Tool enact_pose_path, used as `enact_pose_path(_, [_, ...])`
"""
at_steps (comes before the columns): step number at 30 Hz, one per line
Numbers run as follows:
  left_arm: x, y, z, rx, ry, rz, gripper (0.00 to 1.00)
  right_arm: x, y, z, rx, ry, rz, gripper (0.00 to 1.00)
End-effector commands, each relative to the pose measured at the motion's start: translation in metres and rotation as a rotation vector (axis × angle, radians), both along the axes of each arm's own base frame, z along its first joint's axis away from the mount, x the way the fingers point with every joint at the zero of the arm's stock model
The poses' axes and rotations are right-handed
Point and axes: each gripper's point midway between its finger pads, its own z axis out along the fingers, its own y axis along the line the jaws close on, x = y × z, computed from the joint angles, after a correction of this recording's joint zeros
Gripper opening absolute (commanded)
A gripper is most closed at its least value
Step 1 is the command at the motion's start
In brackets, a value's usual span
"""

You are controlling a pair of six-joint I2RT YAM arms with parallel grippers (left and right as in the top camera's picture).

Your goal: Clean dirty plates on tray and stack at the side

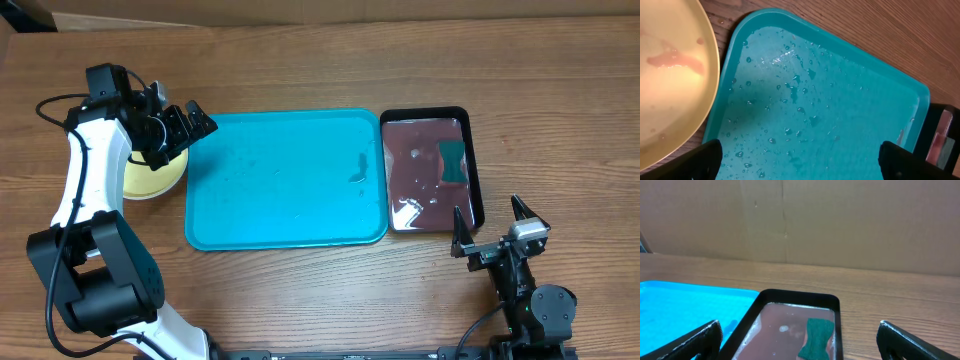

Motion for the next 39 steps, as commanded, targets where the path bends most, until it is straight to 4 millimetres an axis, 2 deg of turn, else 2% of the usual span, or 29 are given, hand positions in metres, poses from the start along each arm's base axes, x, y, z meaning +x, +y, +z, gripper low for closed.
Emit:
enact_pose_path(1, [-0.001,-0.004,-0.004,-0.009,0.001,-0.026,1.00,0.000,0.000,-0.002,-0.011,-0.007,0.000,1.00])
enact_pose_path(21, [-0.001,-0.004,-0.004,-0.009,0.001,-0.027,1.00,0.000,0.000,-0.002,-0.011,-0.007,0.000,1.00])
enact_pose_path(23, [-0.001,-0.006,0.001,-0.005,-0.010,-0.031,1.00,0.000,0.000,-0.002,-0.011,-0.007,0.000,1.00])
enact_pose_path(26, [-0.001,-0.021,0.035,0.018,-0.095,-0.068,1.00,0.000,0.000,-0.002,-0.011,-0.007,0.000,1.00])
enact_pose_path(31, [-0.016,-0.060,0.116,0.060,-0.301,-0.155,1.00,0.000,0.000,-0.002,-0.011,-0.007,0.000,1.00])
enact_pose_path(35, [-0.050,-0.093,0.191,0.086,-0.508,-0.229,1.00,0.000,0.000,-0.002,-0.011,-0.007,0.000,1.00])
enact_pose_path(39, [-0.092,-0.114,0.250,0.100,-0.689,-0.280,1.00,0.000,0.000,-0.002,-0.011,-0.007,0.000,1.00])
